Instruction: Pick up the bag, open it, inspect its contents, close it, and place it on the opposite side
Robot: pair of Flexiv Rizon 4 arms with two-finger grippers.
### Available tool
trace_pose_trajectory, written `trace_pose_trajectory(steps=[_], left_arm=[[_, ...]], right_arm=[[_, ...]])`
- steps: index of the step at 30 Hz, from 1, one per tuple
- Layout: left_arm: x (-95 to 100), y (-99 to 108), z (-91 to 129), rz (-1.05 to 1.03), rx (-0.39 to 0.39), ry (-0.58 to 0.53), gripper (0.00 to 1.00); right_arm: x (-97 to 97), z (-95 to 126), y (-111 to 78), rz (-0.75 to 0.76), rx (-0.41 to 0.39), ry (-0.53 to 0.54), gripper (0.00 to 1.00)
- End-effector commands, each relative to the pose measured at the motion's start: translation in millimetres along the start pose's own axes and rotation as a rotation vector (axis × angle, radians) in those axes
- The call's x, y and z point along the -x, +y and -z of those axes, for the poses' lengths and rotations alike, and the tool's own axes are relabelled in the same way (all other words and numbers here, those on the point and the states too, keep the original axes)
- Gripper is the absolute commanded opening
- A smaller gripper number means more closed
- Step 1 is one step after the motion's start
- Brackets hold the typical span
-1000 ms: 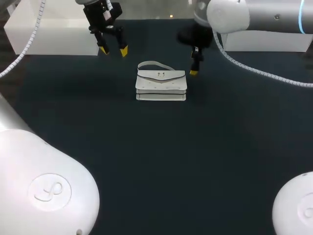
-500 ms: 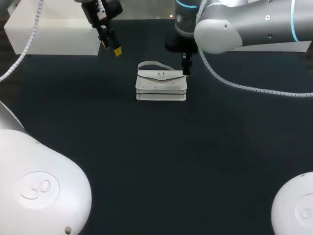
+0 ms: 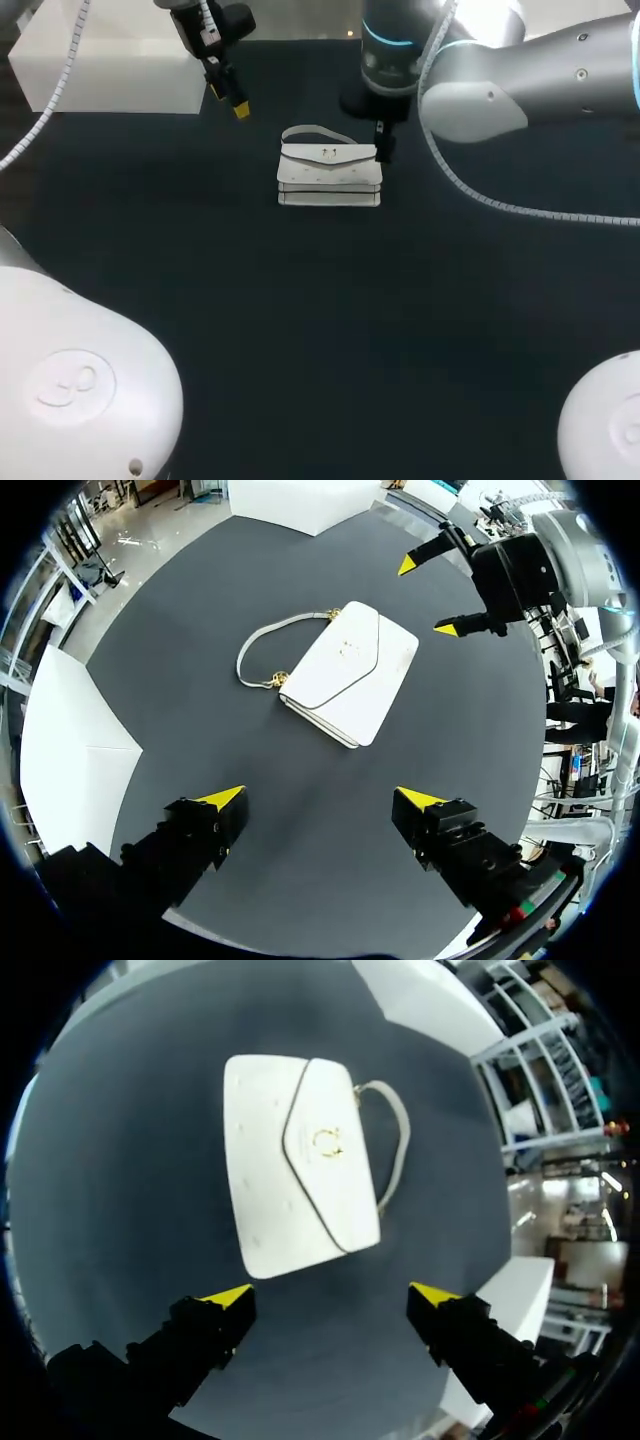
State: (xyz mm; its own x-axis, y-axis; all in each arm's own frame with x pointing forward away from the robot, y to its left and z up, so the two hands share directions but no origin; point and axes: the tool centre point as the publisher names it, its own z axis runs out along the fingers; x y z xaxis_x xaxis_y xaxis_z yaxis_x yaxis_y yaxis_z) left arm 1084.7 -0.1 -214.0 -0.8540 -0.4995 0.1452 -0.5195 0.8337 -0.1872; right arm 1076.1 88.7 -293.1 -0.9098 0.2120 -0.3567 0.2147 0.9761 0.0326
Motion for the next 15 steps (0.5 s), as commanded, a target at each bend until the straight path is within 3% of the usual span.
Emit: trace_pose_trajectory(steps=[1, 8, 15], left_arm=[[-7.9, -6, -8, -0.099, -0.095, -0.065, 1.00], [-18.2, -16, -26, -0.338, -0.232, -0.183, 1.00], [-15.3, -22, -33, -0.504, -0.381, -0.159, 1.00]], right_arm=[[-8.9, -1, -0.5, -0.009, 0.016, -0.097, 1.00], [-18.3, -1, 1.7, -0.024, 0.034, -0.148, 1.00], [-24.1, 0, 1.8, -0.038, 0.066, -0.224, 1.00]])
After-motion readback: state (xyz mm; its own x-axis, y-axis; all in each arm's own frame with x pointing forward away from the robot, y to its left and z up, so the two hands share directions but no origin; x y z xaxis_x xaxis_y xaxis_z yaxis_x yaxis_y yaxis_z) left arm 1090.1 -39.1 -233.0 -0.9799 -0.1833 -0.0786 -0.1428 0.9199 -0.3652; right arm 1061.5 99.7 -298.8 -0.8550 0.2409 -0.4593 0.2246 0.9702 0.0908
